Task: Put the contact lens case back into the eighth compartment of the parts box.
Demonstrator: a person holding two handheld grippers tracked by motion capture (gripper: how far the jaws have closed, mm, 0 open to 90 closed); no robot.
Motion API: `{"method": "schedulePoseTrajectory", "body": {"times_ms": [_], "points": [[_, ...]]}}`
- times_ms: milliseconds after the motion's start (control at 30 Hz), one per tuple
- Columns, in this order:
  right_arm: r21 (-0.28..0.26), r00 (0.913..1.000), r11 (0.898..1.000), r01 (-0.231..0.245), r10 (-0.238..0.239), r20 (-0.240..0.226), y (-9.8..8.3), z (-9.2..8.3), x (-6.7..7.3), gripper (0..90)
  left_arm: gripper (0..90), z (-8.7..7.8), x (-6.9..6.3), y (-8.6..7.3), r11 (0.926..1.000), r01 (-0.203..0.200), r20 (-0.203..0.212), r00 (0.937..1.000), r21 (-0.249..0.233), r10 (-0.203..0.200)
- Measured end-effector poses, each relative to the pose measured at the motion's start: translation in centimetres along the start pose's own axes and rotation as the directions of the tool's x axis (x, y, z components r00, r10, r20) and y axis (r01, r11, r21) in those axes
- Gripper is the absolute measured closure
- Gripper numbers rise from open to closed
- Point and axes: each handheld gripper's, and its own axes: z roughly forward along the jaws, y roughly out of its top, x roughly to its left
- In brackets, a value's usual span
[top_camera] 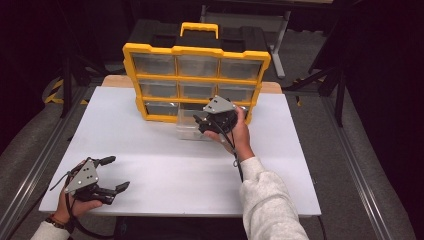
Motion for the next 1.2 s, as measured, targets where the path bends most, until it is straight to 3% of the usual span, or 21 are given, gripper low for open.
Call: {"method": "schedulePoseTrajectory", "body": {"times_ms": [500, 1200], "points": [[-0.046, 0.9995, 0.999, 0.022, -0.021, 0.026, 0.8, -2.0, 0.1, 20.0, 7.2, 0.0, 0.0, 0.0, 1.0000, 0.001, -0.002, 1.0000, -0.003, -0.001], [-0.065, 0.9982, 0.997, 0.049, -0.046, 0.039, 1.0, -4.7, 0.7, 12.8, 7.1, 0.0, 0.0, 0.0, 1.0000, 0.002, 0.001, 1.0000, -0.002, -0.002]]}}
